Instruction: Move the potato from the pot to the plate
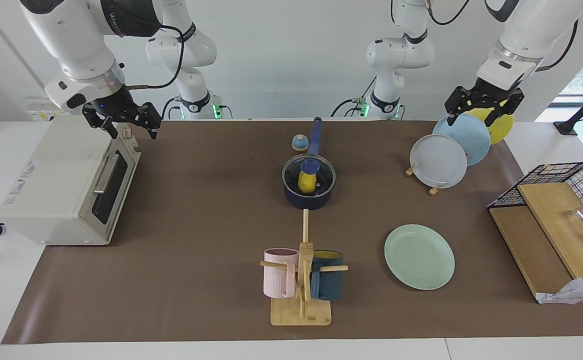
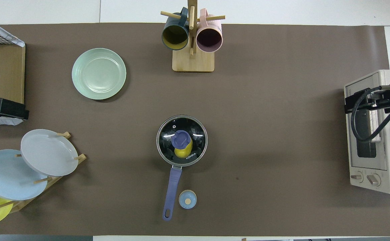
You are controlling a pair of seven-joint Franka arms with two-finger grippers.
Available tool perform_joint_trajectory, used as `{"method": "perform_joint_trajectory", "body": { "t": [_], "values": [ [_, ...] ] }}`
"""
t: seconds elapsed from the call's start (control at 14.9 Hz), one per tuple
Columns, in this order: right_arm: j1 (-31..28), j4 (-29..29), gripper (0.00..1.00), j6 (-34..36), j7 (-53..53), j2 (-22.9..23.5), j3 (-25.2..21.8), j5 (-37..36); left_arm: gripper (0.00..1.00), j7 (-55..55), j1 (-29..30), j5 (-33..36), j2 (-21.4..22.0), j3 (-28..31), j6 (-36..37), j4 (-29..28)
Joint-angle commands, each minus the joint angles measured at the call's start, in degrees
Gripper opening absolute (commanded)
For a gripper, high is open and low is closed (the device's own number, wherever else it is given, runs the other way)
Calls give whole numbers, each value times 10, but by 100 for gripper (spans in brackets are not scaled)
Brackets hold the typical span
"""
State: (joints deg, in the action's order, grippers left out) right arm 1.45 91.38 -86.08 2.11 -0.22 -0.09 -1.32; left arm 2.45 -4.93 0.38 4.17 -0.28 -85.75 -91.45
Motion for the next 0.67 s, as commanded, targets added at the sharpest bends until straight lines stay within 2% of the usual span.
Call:
{"method": "perform_joint_trajectory", "body": {
  "t": [0.0, 0.6],
  "values": [
    [-10, 0, 100, -1, -20, -2, 3, 4, 100, -1, 2, -9, 6, 2, -6, -4],
    [1, 0, 100, -19, -17, -9, 4, 2, 100, -1, 4, -9, 5, 2, -6, -3]
  ]
}}
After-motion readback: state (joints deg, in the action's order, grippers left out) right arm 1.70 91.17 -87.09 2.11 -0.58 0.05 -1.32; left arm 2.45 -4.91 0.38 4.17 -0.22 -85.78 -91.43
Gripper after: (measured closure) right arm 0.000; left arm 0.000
